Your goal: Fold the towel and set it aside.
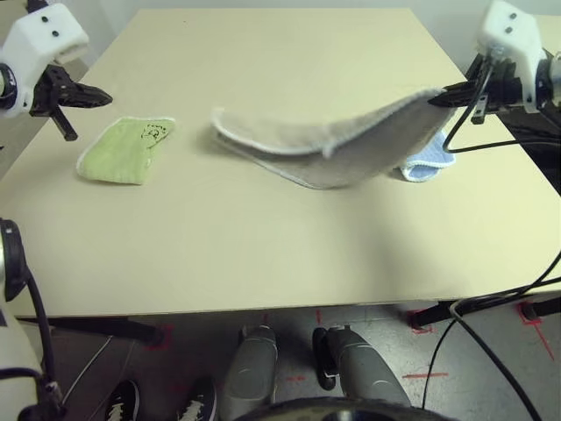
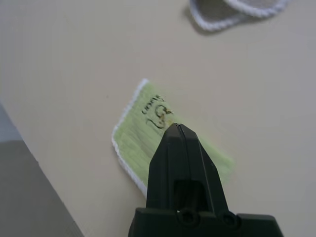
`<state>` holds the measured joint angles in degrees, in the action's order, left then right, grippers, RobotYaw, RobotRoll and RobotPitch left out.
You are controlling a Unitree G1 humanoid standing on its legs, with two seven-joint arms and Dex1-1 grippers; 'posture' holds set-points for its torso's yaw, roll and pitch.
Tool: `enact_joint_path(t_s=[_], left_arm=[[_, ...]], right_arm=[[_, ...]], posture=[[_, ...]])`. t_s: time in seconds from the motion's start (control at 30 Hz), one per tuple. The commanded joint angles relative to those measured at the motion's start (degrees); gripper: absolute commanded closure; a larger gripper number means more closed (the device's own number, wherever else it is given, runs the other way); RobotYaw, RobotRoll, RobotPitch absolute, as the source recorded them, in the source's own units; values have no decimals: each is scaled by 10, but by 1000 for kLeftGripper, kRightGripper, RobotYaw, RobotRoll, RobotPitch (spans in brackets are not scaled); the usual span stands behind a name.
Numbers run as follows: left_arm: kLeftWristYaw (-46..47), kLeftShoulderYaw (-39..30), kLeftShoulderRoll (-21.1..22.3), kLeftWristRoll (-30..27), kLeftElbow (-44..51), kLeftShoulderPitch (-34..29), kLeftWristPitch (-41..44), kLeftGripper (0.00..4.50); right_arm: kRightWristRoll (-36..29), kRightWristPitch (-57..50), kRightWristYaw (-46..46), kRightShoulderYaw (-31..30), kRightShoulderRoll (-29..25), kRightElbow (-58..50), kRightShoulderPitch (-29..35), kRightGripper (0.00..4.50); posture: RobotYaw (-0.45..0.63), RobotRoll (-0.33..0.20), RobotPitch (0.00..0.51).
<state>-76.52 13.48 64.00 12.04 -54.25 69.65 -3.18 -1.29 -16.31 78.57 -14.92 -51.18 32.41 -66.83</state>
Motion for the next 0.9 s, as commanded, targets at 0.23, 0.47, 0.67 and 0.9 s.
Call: enact_joint_path(t_s=[0.23,0.47,0.67,0.9], left_arm=[[-42,-4,-22,-5,56,-31,3,4500],[-37,-30,-37,-42,180,-129,57,2938],[-18,-41,-46,-48,216,-154,89,790],[-2,-48,-43,-52,227,-167,104,49]], right_arm=[[-14,-64,35,13,3,-75,31,4464],[-208,-394,58,93,53,-246,6,4500],[-378,-638,-108,323,214,-199,-187,4500],[-366,-578,-194,299,212,-199,-126,4500]], posture=[[106,0,93],[89,0,98],[98,0,105],[109,0,110]])
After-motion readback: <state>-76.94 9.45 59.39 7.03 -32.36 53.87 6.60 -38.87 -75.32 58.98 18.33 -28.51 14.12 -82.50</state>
